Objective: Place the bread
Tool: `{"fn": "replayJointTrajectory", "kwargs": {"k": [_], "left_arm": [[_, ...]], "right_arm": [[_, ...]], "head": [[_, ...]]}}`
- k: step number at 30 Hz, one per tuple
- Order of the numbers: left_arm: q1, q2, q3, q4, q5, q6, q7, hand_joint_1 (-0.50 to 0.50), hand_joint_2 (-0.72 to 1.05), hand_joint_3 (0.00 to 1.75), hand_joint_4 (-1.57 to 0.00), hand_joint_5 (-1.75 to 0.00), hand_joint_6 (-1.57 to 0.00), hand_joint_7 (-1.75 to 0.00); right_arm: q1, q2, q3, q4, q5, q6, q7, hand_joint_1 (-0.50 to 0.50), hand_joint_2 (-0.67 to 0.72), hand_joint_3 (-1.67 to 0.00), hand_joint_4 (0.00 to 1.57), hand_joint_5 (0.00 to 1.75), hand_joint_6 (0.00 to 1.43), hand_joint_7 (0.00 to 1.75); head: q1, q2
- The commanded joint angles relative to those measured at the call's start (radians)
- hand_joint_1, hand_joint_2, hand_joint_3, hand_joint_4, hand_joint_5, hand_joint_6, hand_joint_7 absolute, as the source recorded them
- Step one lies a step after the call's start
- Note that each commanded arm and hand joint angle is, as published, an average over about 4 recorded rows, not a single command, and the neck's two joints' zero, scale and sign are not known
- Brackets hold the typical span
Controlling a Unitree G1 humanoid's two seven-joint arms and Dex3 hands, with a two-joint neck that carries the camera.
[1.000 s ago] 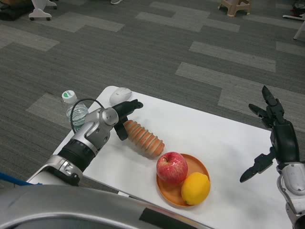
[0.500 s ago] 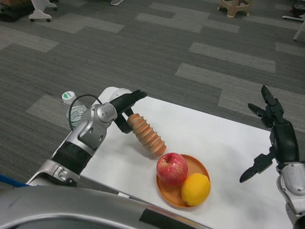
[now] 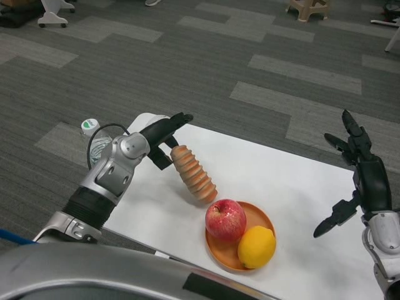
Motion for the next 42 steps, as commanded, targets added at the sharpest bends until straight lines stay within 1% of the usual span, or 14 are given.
{"fn": "replayJointTrajectory", "kwargs": {"k": [1,6,10,11,13,15,17,18,29,31,35,37,39,42], "left_arm": [[0.007,0.015,0.023,0.009,-0.067,-0.060,0.012,0.50,1.05,0.70,0.00,-1.44,0.00,-0.14],[0.004,0.015,0.030,0.050,-0.131,-0.100,0.019,0.50,1.05,0.70,0.00,-1.44,0.00,-0.14],[0.003,0.015,0.027,0.079,-0.148,-0.118,0.022,0.50,1.05,0.09,0.00,-1.44,0.00,-0.03],[0.002,0.016,0.025,0.088,-0.145,-0.122,0.021,0.50,1.05,0.09,0.00,-1.44,0.00,-0.05],[-0.005,0.016,0.020,0.121,-0.150,-0.155,0.019,0.50,1.05,0.09,0.00,-1.44,0.00,-0.17],[-0.025,0.015,0.016,0.194,-0.166,-0.292,0.003,0.50,1.05,0.09,0.00,-1.44,-0.20,-0.91],[-0.043,0.013,0.010,0.260,-0.182,-0.416,-0.016,0.50,1.05,0.09,0.00,-1.44,-0.43,-1.57],[-0.049,0.011,0.005,0.271,-0.188,-0.427,-0.021,0.50,1.05,0.09,0.00,-1.44,-0.47,-1.61],[-0.055,0.007,0.014,0.276,-0.198,-0.426,-0.015,0.50,1.05,0.09,0.00,-1.44,-0.50,-1.61],[-0.056,0.007,0.015,0.279,-0.206,-0.427,-0.014,0.50,1.05,0.09,0.00,-1.44,-0.46,-1.61],[-0.056,0.007,0.014,0.284,-0.241,-0.435,-0.011,0.50,1.05,0.09,0.00,-1.54,-0.35,-1.61],[-0.056,0.008,0.013,0.285,-0.260,-0.439,-0.010,0.50,1.05,0.09,0.00,-1.59,-0.33,-1.61],[-0.056,0.008,0.013,0.285,-0.267,-0.446,-0.006,0.50,1.05,0.09,0.00,-1.64,-0.39,-1.61],[-0.059,0.008,0.013,0.289,-0.272,-0.469,0.001,0.50,1.05,0.09,0.00,-1.57,-0.56,-1.61]], "right_arm": [[0.005,-0.002,0.004,-0.011,0.003,-0.003,-0.005,0.17,0.60,0.00,0.37,0.39,0.00,0.00],[0.008,-0.002,0.003,-0.014,0.003,-0.003,-0.005,0.17,0.60,0.00,0.37,0.39,0.00,0.00],[0.010,-0.002,0.002,-0.015,0.004,-0.003,-0.005,0.17,0.60,0.00,0.37,0.39,0.00,0.00],[0.011,-0.001,0.001,-0.015,0.004,-0.003,-0.005,0.17,0.60,0.00,0.37,0.39,0.00,0.00],[0.011,-0.001,0.001,-0.015,0.003,-0.003,-0.005,0.17,0.60,0.00,0.37,0.39,0.00,0.00],[0.011,0.000,0.001,-0.015,0.003,-0.003,-0.005,0.17,0.60,0.00,0.37,0.39,0.00,0.00],[0.012,0.002,0.001,-0.016,0.003,-0.004,-0.006,0.17,0.60,0.00,0.37,0.39,0.00,0.00],[0.012,0.002,0.000,-0.016,0.004,-0.005,-0.006,0.17,0.60,0.00,0.37,0.39,0.00,0.00],[0.012,-0.001,-0.005,-0.014,0.005,-0.003,-0.007,0.17,0.60,0.00,0.37,0.36,0.00,0.00],[0.011,-0.002,-0.005,-0.012,0.005,-0.003,-0.007,0.17,0.60,0.00,0.38,0.36,0.00,0.00],[0.011,-0.002,-0.004,-0.008,0.005,-0.003,-0.007,0.17,0.60,0.00,0.37,0.39,0.00,0.00],[0.011,-0.002,-0.004,-0.006,0.005,-0.003,-0.007,0.17,0.60,0.00,0.39,0.39,0.00,0.00],[0.011,-0.002,-0.003,-0.005,0.005,-0.003,-0.007,0.17,0.60,0.00,0.39,0.39,0.00,0.00],[0.010,-0.001,-0.002,-0.003,0.005,-0.003,-0.007,0.17,0.60,0.00,0.39,0.39,0.00,0.00]], "head": [[0.004,0.001],[0.004,0.003],[0.005,0.000],[0.005,-0.002],[0.004,-0.005],[0.000,-0.005],[0.002,-0.005],[0.002,-0.005],[-0.002,-0.011],[-0.002,-0.011],[0.000,-0.012],[0.001,-0.012],[0.001,-0.012],[0.002,-0.012]]}}
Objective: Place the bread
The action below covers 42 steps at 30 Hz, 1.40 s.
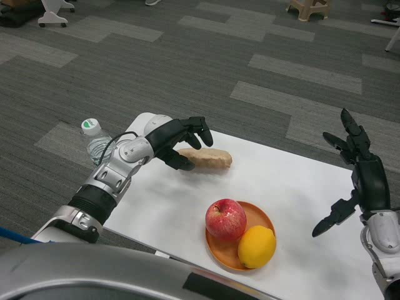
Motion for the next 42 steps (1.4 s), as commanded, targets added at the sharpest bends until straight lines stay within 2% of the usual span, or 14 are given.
{"fn": "replayJointTrajectory", "kwargs": {"k": [1,5,8,11,14,16,18,19,20,23,27,30,33,42], "left_arm": [[-0.013,0.000,0.005,0.011,-0.013,-0.036,0.013,0.50,1.05,0.09,0.00,-1.54,-0.65,-1.62],[-0.023,-0.001,0.013,0.036,-0.033,-0.106,0.018,0.50,1.05,0.09,0.00,-1.54,-0.92,-1.68],[-0.027,-0.001,0.020,0.052,-0.073,-0.167,0.043,0.50,1.05,0.09,0.00,-1.46,-1.24,-1.68],[-0.037,-0.001,0.010,0.120,-0.241,-0.319,0.099,0.50,1.05,0.09,0.00,-1.36,-1.38,-1.68],[-0.047,-0.003,-0.030,0.166,-0.389,-0.427,0.135,0.50,1.03,0.09,0.00,-1.36,-1.41,-1.68],[-0.054,-0.003,-0.079,0.194,-0.508,-0.483,0.156,0.50,0.94,0.09,0.00,-1.41,-1.22,-1.68],[-0.059,-0.001,-0.130,0.206,-0.609,-0.499,0.163,0.50,0.78,0.09,0.00,-1.49,-0.70,-1.66],[-0.061,0.000,-0.148,0.208,-0.643,-0.501,0.163,0.50,0.74,0.09,0.00,-1.51,-0.50,-1.64],[-0.063,0.002,-0.179,0.209,-0.698,-0.505,0.164,0.50,0.69,0.09,0.00,-1.54,-0.25,-1.57],[-0.069,0.012,-0.263,0.207,-0.853,-0.512,0.160,0.50,0.63,0.09,0.00,-1.54,-0.01,-1.13],[-0.074,0.018,-0.301,0.205,-0.911,-0.515,0.153,0.50,0.58,0.09,0.00,-1.51,0.00,-0.87],[-0.076,0.020,-0.314,0.204,-0.929,-0.516,0.147,0.50,0.52,0.09,0.00,-1.44,0.00,-0.58],[-0.078,0.025,-0.325,0.196,-0.953,-0.516,0.137,0.50,0.52,0.09,0.00,-1.44,0.00,-0.42],[-0.078,0.036,-0.364,0.166,-1.026,-0.517,0.117,0.50,0.34,0.09,0.00,-1.44,0.00,-0.31]], "right_arm": [[0.005,-0.003,-0.002,0.007,0.005,-0.003,-0.007,0.17,0.60,0.00,0.39,0.39,0.00,0.00],[0.003,-0.002,-0.002,0.009,0.005,-0.003,-0.007,0.17,0.60,0.00,0.38,0.39,0.00,0.00],[0.002,0.000,-0.002,0.010,0.005,-0.003,-0.007,0.17,0.60,0.00,0.38,0.39,0.00,0.00],[0.000,0.002,-0.002,0.011,0.005,-0.003,-0.007,0.17,0.60,0.00,0.37,0.36,0.00,0.00],[-0.001,0.002,-0.001,0.012,0.005,-0.003,-0.007,0.17,0.60,0.00,0.37,0.34,0.00,0.00],[-0.002,0.002,-0.001,0.013,0.005,-0.003,-0.007,0.17,0.60,0.00,0.39,0.39,0.00,0.00],[-0.002,0.002,-0.001,0.013,0.005,-0.003,-0.007,0.17,0.60,0.00,0.39,0.39,0.00,0.00],[-0.002,0.002,-0.001,0.013,0.005,-0.003,-0.007,0.17,0.60,0.00,0.38,0.36,0.00,0.00],[-0.002,0.002,-0.001,0.013,0.005,-0.003,-0.007,0.17,0.60,0.00,0.37,0.36,0.00,0.00],[-0.002,0.002,-0.001,0.012,0.005,-0.003,-0.007,0.17,0.60,0.00,0.37,0.39,0.00,0.00],[-0.002,0.003,-0.002,0.012,0.005,-0.003,-0.007,0.17,0.60,0.00,0.39,0.39,0.00,0.00],[-0.002,0.003,-0.003,0.011,0.005,-0.004,-0.007,0.17,0.60,0.00,0.38,0.39,0.00,0.00],[-0.002,0.002,-0.003,0.010,0.005,-0.003,-0.007,0.17,0.60,0.00,0.38,0.34,0.00,0.00],[-0.002,0.002,-0.003,0.008,0.005,-0.003,-0.007,0.17,0.60,0.00,0.39,0.39,0.00,0.00]], "head": [[0.001,-0.001],[0.001,-0.001],[0.002,-0.001],[0.003,-0.001],[0.003,-0.001],[0.004,-0.002],[0.004,-0.002],[0.004,-0.002],[0.004,-0.002],[0.003,0.000],[-0.001,0.001],[-0.001,0.001],[-0.001,0.001],[-0.002,0.004]]}}
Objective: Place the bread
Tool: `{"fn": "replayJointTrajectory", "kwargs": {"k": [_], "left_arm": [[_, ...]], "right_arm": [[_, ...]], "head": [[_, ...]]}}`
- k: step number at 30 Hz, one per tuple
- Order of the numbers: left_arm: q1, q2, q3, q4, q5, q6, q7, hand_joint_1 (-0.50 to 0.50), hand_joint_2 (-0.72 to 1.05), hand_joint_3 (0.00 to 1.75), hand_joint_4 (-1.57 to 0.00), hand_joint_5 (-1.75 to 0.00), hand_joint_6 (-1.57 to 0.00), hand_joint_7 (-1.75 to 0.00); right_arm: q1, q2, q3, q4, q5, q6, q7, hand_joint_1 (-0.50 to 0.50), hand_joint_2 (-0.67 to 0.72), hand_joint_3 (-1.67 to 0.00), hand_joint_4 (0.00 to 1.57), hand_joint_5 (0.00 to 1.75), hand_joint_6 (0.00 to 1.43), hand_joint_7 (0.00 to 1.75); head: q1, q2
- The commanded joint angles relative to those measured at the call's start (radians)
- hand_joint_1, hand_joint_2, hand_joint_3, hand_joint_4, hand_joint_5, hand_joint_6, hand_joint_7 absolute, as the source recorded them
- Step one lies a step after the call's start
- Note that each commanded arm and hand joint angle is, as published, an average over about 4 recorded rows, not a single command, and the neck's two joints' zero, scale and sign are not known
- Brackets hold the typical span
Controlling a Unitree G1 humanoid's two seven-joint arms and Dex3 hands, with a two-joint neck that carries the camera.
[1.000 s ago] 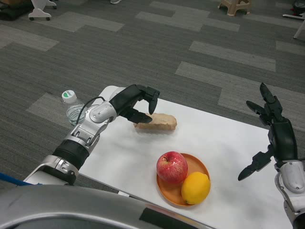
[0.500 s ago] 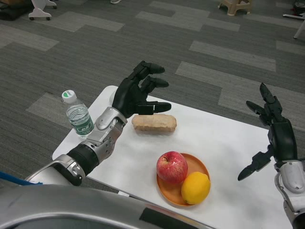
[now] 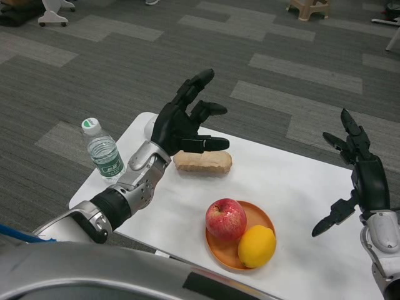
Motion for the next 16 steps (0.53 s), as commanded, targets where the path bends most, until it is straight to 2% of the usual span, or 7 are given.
{"fn": "replayJointTrajectory", "kwargs": {"k": [1,16], "left_arm": [[-0.010,0.011,-0.008,-0.024,-0.015,-0.015,-0.010,0.50,0.34,0.09,0.00,-1.44,0.00,-0.30],[-0.002,0.013,-0.009,-0.066,-0.014,-0.030,-0.008,0.50,0.34,0.09,0.00,-1.44,0.00,-0.28]], "right_arm": [[-0.002,0.000,-0.003,0.001,0.005,-0.003,-0.006,0.17,0.60,0.00,0.39,0.39,0.00,0.00],[-0.001,0.003,-0.005,-0.023,0.005,-0.005,-0.007,0.17,0.60,0.00,0.37,0.36,0.00,0.00]], "head": [[-0.001,0.001],[-0.004,0.008]]}}
